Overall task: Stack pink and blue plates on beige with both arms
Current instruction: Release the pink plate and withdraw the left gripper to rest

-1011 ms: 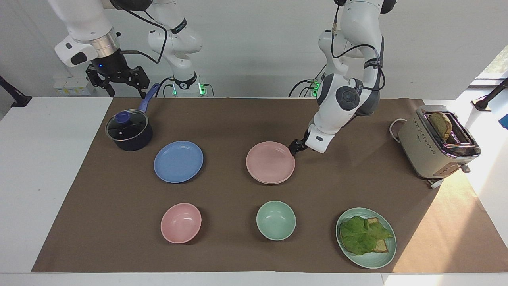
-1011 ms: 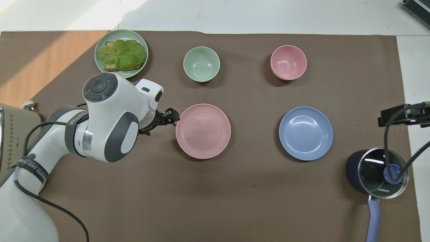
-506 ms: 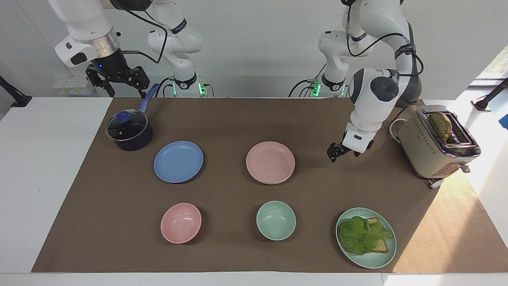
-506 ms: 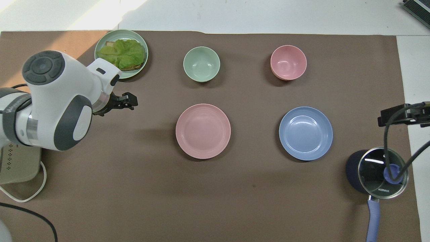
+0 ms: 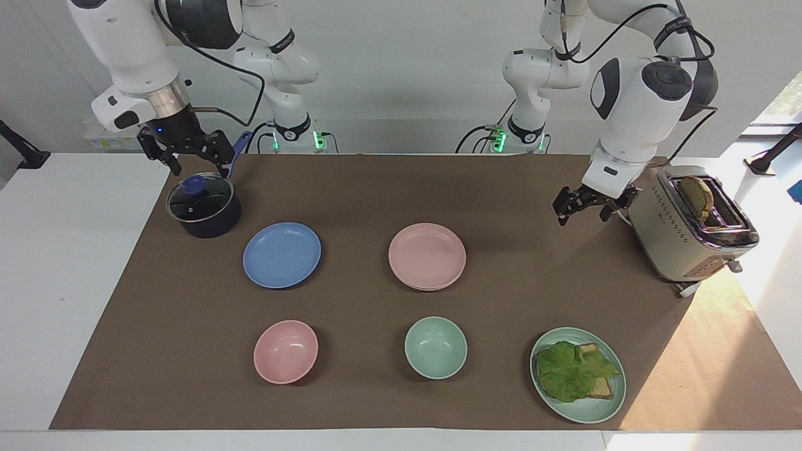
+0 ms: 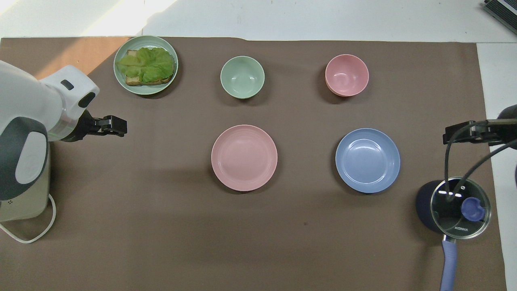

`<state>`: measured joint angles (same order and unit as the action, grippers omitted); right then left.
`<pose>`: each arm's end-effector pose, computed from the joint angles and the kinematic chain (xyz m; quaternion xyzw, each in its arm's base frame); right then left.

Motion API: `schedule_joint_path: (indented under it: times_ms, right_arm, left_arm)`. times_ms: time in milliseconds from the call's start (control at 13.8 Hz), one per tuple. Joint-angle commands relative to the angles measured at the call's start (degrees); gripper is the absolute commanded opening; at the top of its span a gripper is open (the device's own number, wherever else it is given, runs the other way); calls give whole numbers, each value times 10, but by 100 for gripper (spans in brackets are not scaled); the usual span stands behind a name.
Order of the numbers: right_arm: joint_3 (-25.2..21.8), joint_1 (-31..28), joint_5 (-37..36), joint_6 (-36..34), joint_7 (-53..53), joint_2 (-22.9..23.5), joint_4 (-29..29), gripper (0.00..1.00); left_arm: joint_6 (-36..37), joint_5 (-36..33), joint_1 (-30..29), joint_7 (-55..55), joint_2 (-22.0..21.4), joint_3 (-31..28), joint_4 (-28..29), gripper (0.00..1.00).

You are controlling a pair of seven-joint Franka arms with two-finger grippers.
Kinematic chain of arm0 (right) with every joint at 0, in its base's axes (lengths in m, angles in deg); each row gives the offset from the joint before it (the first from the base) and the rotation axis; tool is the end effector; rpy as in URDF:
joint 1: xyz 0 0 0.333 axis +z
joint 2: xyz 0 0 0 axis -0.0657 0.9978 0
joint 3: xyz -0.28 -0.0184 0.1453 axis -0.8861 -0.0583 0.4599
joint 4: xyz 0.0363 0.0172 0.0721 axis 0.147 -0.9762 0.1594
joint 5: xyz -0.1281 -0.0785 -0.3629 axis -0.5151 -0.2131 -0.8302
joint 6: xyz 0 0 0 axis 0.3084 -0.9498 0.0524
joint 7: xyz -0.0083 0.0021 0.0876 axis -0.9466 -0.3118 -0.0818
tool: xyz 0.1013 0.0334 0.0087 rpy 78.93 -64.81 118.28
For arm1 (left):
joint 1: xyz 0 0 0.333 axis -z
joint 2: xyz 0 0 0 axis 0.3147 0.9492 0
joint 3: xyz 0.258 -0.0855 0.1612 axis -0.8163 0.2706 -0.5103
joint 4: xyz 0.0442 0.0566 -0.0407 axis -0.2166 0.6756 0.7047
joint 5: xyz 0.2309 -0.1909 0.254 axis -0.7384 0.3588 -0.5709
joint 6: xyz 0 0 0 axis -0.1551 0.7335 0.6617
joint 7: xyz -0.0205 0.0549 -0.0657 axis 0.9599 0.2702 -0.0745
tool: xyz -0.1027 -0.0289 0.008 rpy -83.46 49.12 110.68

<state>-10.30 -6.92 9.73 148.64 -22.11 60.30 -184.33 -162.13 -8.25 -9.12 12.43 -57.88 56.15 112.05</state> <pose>0.5481 -0.0322 0.5804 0.9995 -0.0285 0.0005 0.0128 0.5636 -0.0989 0.5156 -0.9997 -0.0036 -0.0124 0.0213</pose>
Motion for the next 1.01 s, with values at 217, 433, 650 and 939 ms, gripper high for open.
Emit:
schedule_joint_path:
  times_ms: [217, 433, 650, 939]
  right_arm:
    - [-2, -28, 22, 173, 56, 7, -143, 100]
    - [-2, -41, 51, 256, 75, 37, -190, 100]
    - [-2, -54, 88, 331, 94, 60, -239, 100]
    - [-2, -62, 131, 362, 116, 83, -258, 100]
  left_arm:
    - [12, -18, -28, -15, -2, 4, -7, 100]
    - [36, -18, -58, -46, -6, 3, -39, 100]
    - [57, -13, -72, -59, -5, 3, -67, 100]
    - [114, -2, -73, -72, 6, 1, -136, 100]
